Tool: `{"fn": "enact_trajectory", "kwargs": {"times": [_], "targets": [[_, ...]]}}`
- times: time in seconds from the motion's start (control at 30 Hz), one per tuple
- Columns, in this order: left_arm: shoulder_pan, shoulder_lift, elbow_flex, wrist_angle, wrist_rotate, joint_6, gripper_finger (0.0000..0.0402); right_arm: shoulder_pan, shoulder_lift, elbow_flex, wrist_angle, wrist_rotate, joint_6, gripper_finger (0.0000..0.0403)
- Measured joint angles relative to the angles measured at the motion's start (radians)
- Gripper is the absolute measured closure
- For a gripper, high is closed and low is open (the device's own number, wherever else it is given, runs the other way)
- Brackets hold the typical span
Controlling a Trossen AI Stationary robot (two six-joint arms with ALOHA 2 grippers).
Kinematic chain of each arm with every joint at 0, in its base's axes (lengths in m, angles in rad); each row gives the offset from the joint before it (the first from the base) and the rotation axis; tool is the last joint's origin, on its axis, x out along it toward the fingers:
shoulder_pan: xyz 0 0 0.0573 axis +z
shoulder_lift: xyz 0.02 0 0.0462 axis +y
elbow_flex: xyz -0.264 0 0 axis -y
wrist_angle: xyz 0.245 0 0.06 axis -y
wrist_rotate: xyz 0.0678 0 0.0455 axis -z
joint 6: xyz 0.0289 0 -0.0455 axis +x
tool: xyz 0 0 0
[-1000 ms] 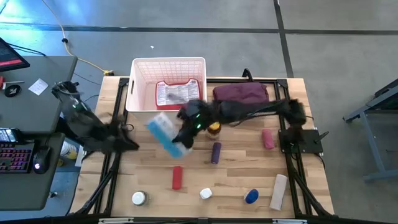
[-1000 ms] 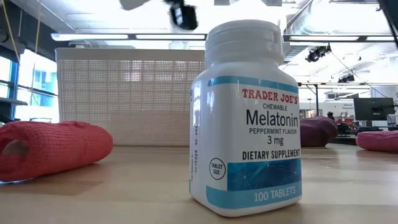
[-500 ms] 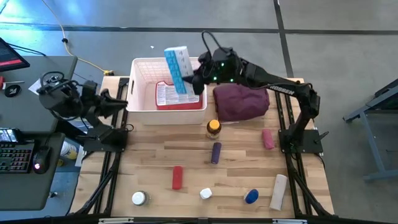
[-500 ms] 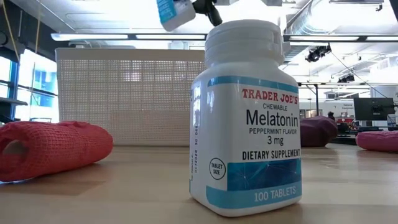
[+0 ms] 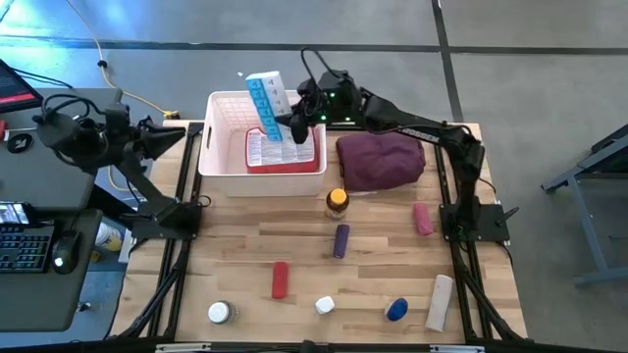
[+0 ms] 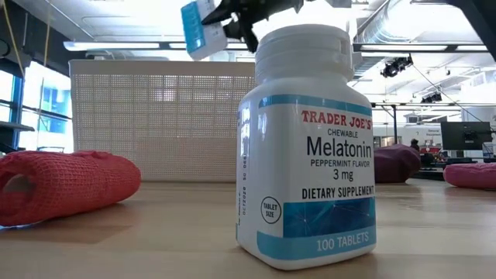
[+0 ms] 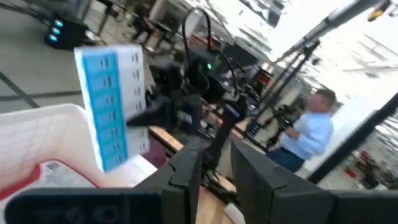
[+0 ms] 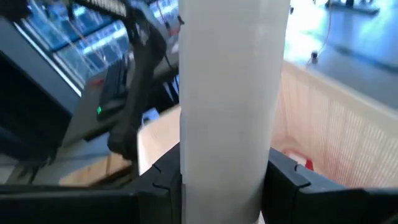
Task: Pick & place medical supplies in basket/bin
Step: Put the blue and white pill organizer into the white bin
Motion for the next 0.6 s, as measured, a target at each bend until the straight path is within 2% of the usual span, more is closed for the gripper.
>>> {"fn": "enact_trajectory", "kwargs": {"times": [0.1, 0.27, 0.6], "targets": [[0.0, 0.0, 0.0, 0.017, -0.05, 0.016, 0.0277, -0.014, 0.047, 0.0, -0.02, -0.031, -0.002, 0.0271], [0.0, 0.033, 0.001, 0.022, -0.158, 0.015, 0.0277, -0.04, 0.119, -0.002, 0.001, -0.144, -0.025, 0.0271], [0.0, 0.164, 0.001, 0.165, -0.348, 0.085, 0.0277, -0.088, 0.163, -0.001, -0.009, -0.279, -0.187, 0.0271]]}}
